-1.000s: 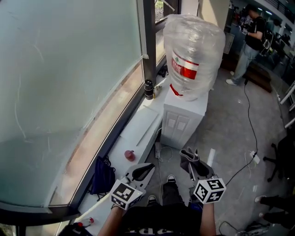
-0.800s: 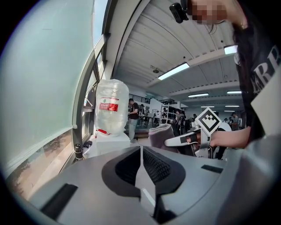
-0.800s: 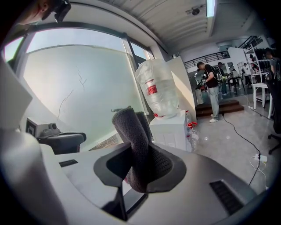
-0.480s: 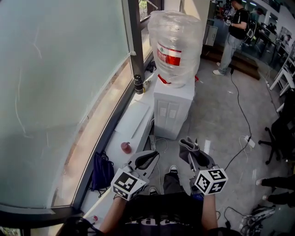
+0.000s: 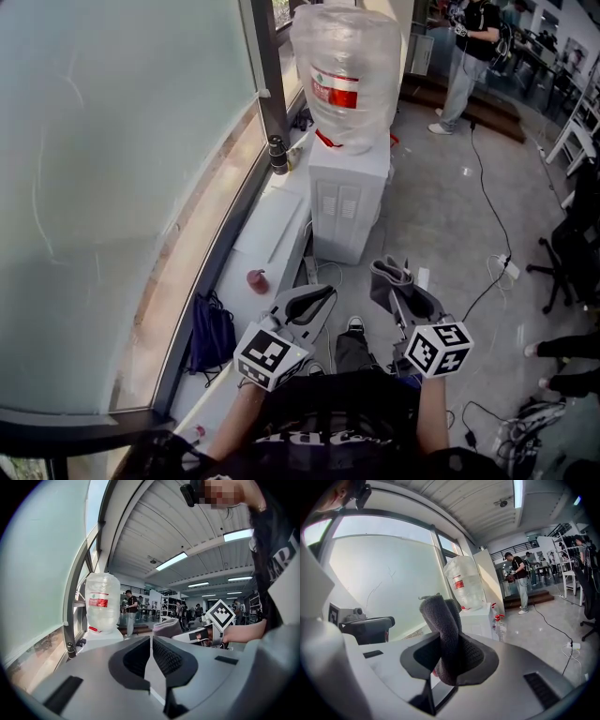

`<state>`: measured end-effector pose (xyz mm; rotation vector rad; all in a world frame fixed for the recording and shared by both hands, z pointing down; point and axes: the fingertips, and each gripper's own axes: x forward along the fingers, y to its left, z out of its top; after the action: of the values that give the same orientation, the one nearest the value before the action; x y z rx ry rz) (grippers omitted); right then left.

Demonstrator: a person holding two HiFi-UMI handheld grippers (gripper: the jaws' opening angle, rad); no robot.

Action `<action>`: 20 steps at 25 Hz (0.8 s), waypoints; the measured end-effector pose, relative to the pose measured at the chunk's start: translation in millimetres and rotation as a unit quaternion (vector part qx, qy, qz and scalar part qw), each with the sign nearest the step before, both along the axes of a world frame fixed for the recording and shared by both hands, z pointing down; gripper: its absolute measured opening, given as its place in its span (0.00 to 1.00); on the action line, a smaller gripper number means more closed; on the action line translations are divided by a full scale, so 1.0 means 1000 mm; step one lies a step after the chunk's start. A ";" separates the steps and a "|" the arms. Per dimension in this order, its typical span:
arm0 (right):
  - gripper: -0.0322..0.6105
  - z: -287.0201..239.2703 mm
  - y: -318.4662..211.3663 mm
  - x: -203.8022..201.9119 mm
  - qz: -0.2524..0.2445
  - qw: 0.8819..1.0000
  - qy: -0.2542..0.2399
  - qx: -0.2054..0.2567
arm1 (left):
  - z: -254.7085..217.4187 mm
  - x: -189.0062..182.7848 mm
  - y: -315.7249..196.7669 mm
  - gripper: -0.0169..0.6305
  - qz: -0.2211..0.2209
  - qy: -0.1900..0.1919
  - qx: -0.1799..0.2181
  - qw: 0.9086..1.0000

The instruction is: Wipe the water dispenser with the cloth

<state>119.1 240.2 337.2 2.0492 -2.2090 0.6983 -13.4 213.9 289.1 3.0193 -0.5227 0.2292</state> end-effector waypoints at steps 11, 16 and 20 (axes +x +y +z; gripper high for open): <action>0.21 0.004 0.009 -0.001 -0.003 1.000 0.014 -0.006 | 0.006 -0.002 0.015 0.06 0.003 -0.001 -0.008 1.000; 0.21 0.005 0.012 0.000 -0.004 1.000 0.016 -0.008 | 0.009 -0.002 0.022 0.06 0.006 -0.003 -0.008 1.000; 0.21 0.004 0.008 0.004 -0.003 1.000 0.021 -0.003 | 0.011 -0.004 0.020 0.06 0.002 -0.003 -0.007 1.000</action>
<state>122.6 248.6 340.8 2.0344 -2.1865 0.6545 -17.1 233.9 299.9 3.0070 -0.5143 0.2408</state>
